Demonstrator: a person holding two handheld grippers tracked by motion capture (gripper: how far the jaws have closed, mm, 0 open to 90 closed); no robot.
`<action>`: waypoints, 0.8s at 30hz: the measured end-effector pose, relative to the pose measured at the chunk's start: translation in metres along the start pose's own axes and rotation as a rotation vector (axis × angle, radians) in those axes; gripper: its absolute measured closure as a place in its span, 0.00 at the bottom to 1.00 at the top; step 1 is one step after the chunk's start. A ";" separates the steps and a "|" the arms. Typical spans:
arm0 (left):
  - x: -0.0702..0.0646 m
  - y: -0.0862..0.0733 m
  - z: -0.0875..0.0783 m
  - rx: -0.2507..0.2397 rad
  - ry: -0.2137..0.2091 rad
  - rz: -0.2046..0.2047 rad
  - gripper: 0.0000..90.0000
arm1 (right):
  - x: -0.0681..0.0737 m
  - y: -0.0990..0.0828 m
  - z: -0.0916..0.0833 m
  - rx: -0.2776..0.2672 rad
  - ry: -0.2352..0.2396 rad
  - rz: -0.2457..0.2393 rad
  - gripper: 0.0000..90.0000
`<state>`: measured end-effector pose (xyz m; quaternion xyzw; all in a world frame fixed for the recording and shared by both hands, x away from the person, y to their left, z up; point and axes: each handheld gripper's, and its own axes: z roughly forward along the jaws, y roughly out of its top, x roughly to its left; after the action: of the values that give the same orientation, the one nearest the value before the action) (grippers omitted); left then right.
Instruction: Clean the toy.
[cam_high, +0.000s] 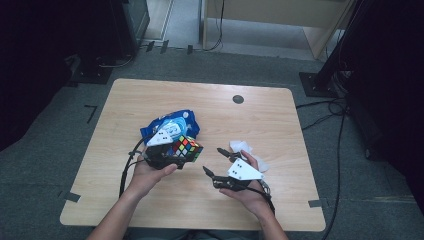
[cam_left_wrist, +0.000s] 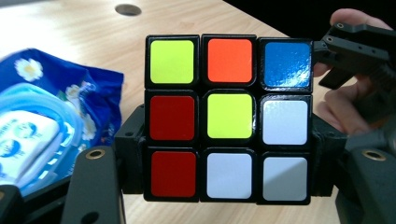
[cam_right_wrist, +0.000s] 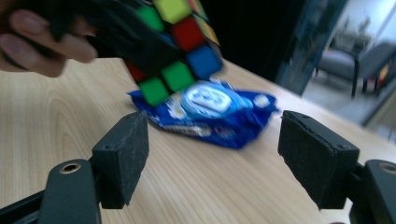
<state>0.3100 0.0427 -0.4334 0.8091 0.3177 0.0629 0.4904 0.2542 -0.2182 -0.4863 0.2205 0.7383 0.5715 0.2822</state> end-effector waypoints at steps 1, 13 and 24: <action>0.000 0.000 0.001 0.003 -0.007 -0.007 0.38 | 0.000 0.000 0.000 0.000 0.000 0.000 0.26; -0.012 0.002 0.012 0.061 -0.109 -0.072 0.38 | 0.020 -0.002 0.019 -0.044 -0.051 -0.157 0.26; -0.010 0.002 0.013 0.051 -0.149 -0.142 0.36 | 0.023 -0.001 0.019 -0.019 -0.053 -0.182 0.37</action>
<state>0.3083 0.0272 -0.4366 0.7992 0.3383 -0.0404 0.4951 0.2501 -0.1899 -0.4949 0.1647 0.7422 0.5445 0.3544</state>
